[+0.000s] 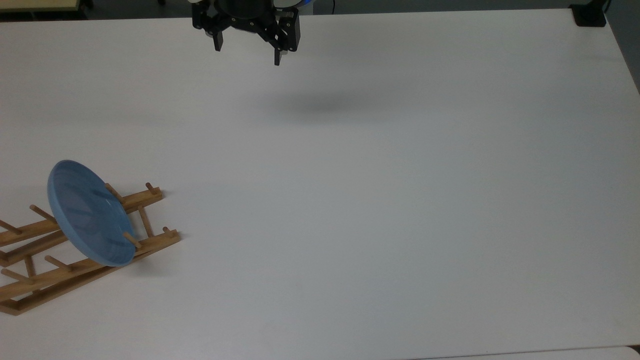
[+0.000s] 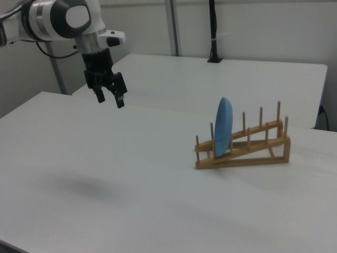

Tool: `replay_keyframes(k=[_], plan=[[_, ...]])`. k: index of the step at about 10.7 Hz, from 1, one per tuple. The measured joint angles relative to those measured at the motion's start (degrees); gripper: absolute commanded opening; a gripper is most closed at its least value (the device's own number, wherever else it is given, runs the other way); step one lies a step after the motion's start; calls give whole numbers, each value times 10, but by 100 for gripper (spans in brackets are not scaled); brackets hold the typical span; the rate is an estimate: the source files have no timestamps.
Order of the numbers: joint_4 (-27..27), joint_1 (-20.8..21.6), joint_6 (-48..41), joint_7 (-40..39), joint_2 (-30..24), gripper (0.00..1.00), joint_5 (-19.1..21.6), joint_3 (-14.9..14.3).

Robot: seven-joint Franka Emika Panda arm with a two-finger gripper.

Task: Pick plate from plate rack

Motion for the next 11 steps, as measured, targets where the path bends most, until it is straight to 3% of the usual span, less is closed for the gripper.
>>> replay_keyframes(k=[6,11], plan=[[0,0,6,-5,0,100,0,0],[2,-23,71,-5,2,100,-9,-3]])
